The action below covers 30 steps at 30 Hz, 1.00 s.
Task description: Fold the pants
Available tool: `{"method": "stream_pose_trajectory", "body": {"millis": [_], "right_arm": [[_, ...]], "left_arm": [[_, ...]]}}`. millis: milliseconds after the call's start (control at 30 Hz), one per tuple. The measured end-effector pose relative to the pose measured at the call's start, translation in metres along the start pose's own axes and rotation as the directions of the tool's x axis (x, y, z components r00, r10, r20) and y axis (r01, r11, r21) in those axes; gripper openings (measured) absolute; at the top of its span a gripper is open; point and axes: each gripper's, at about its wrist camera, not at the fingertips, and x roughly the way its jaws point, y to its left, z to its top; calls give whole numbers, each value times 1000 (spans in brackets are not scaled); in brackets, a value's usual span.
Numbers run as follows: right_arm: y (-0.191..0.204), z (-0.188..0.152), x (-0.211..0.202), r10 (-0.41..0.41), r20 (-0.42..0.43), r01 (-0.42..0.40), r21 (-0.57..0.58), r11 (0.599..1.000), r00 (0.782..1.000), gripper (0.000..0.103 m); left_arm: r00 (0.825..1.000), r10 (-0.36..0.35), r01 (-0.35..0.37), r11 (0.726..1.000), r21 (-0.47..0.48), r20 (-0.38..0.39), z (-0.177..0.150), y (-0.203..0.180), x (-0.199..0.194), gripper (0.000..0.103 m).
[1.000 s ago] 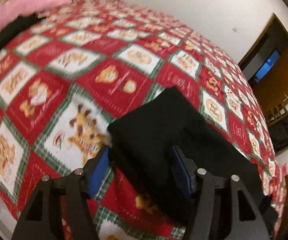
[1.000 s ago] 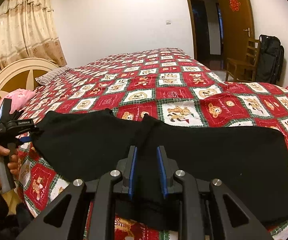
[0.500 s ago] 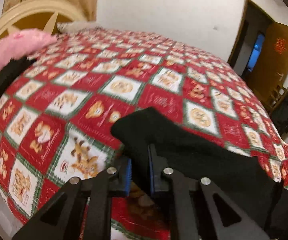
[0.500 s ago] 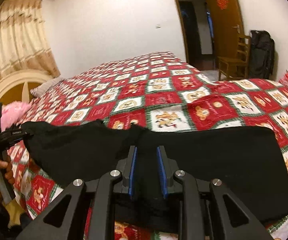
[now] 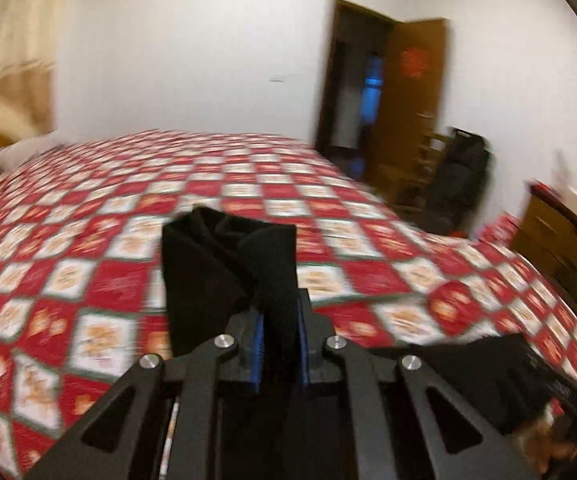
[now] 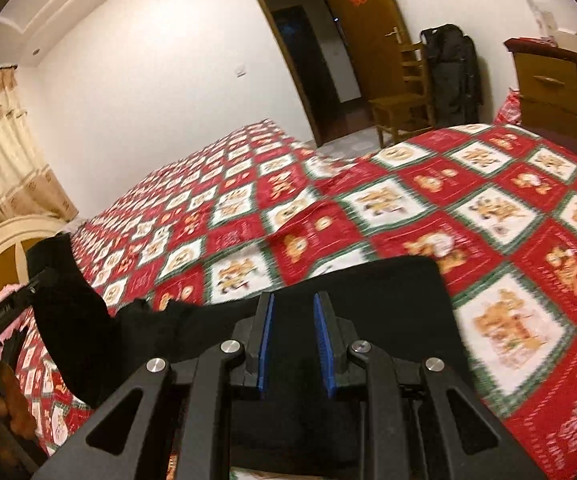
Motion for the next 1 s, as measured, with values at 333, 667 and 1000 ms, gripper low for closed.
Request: {"method": "stream_pose_trajectory", "body": {"millis": [333,667,1000], "right_arm": [[-46,0,-29,-74,30,72,68,995,997,23],[-52,-1,-25,-50,12,49,85,995,999,23],[-53,11,-31,115,8,-115,138,984,993,31]], "left_arm": [[959,-273,283,917,282,-74,-37,-131,15,14],[909,-330,416,760,499,-256,-90,-188,34,14],[899,-342,437,681,587,-273,-84,-179,6,54]]}}
